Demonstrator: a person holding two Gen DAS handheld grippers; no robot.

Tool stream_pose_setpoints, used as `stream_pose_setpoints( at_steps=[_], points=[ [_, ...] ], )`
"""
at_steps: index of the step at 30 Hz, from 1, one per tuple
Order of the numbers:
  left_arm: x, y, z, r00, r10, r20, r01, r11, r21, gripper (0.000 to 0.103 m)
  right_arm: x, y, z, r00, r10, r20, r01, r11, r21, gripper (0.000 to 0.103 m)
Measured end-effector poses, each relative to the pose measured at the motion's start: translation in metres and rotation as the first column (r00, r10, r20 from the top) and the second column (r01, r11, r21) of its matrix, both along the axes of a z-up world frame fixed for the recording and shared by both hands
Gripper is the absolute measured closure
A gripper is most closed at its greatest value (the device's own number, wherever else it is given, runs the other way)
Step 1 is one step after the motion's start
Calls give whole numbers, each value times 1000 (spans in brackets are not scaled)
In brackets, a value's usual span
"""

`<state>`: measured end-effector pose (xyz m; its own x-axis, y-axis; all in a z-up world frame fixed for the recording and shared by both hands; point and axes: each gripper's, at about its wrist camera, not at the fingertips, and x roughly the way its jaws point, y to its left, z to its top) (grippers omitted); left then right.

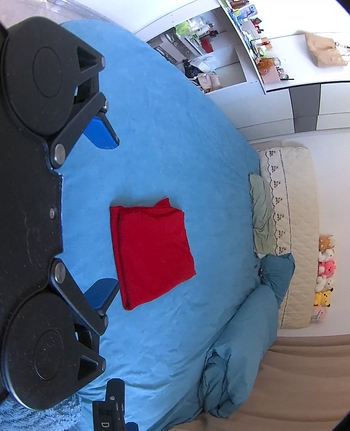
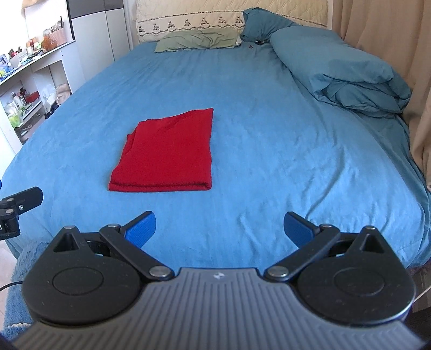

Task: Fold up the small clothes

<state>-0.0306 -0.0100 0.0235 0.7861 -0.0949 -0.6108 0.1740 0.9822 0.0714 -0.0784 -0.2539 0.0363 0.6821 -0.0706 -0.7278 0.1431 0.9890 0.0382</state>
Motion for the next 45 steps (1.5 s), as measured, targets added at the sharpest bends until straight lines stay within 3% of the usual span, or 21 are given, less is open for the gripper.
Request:
stream_pose_setpoints(
  at_steps=[45],
  points=[
    [1,5,7,1000,-11,23,11,1000,-26,0,2,3,-3,1000,1,-7,-1,1000,5,0]
  ],
)
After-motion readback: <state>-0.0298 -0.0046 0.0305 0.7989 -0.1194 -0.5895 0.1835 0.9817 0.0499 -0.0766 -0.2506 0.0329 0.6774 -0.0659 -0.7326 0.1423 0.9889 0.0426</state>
